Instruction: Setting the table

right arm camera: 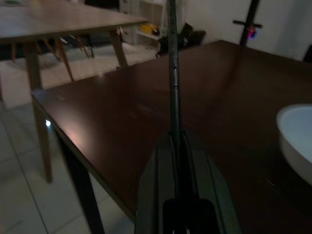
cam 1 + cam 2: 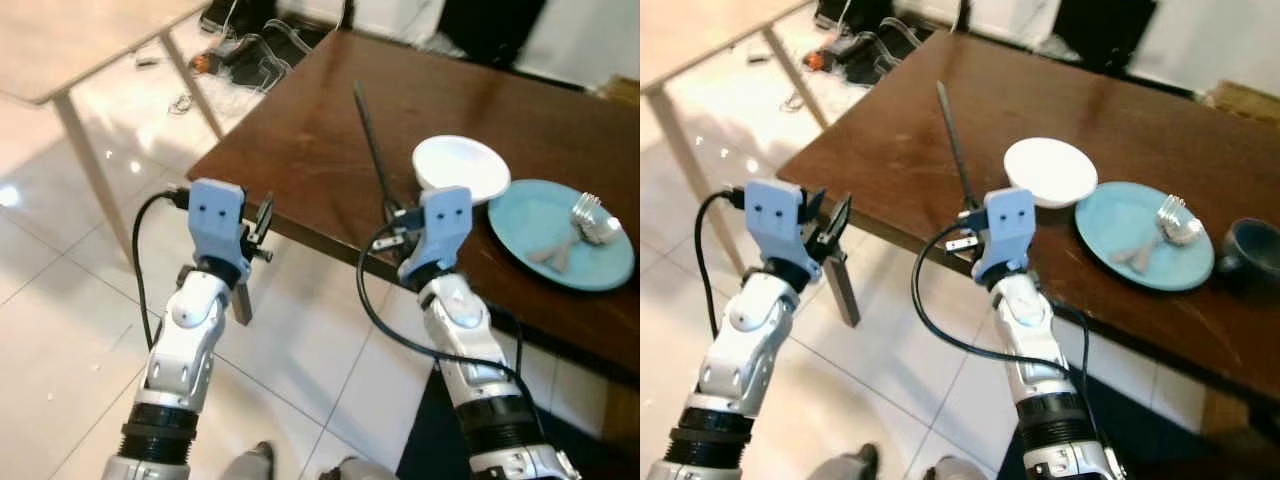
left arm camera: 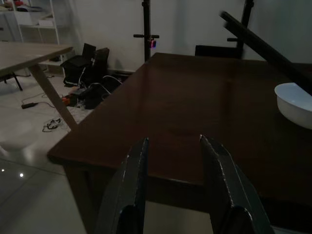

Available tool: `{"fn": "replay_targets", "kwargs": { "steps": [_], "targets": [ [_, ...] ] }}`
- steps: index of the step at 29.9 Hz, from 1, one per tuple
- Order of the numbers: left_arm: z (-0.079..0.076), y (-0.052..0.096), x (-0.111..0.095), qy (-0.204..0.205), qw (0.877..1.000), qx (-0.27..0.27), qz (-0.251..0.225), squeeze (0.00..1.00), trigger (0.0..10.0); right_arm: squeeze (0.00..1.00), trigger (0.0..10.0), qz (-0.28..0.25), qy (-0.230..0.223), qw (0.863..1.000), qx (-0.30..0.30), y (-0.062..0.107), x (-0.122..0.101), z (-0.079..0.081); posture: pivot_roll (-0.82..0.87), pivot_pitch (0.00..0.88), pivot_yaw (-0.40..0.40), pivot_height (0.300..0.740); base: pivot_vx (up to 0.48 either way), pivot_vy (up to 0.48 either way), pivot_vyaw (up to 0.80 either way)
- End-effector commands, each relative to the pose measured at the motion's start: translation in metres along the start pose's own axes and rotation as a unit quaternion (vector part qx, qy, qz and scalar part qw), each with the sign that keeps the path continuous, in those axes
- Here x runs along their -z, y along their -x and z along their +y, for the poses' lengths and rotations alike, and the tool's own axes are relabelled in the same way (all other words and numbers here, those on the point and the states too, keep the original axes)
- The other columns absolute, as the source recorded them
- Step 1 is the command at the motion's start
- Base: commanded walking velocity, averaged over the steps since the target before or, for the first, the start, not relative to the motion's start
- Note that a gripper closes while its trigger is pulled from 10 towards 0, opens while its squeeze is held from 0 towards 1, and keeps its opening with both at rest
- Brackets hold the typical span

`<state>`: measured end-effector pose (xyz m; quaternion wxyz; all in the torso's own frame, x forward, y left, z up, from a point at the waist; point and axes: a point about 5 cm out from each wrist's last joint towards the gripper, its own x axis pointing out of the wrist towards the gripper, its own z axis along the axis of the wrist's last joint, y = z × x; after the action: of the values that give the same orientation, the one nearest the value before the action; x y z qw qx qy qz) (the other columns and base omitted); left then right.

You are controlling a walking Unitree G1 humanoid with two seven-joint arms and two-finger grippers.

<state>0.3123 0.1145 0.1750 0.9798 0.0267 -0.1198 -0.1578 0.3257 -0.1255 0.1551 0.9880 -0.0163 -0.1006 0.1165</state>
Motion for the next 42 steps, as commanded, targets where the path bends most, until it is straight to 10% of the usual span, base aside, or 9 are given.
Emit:
{"fn": "replay_targets", "kwargs": {
  "steps": [1,42],
  "targets": [
    [-0.001,0.001,0.002,-0.004,1.000,0.004,0.007,0.00,10.0,0.00,10.0,0.005,-0.002,1.000,0.003,0.003,0.003,0.000,0.02,0.064,-0.034,0.740,0.000,0.000,0.80],
    [-0.002,0.013,0.019,0.006,0.999,-0.003,0.035,0.00,10.0,0.00,10.0,0.013,-0.007,1.000,0.002,0.004,0.007,0.001,0.03,0.059,-0.034,0.740,0.000,0.000,0.80]
  ]
}}
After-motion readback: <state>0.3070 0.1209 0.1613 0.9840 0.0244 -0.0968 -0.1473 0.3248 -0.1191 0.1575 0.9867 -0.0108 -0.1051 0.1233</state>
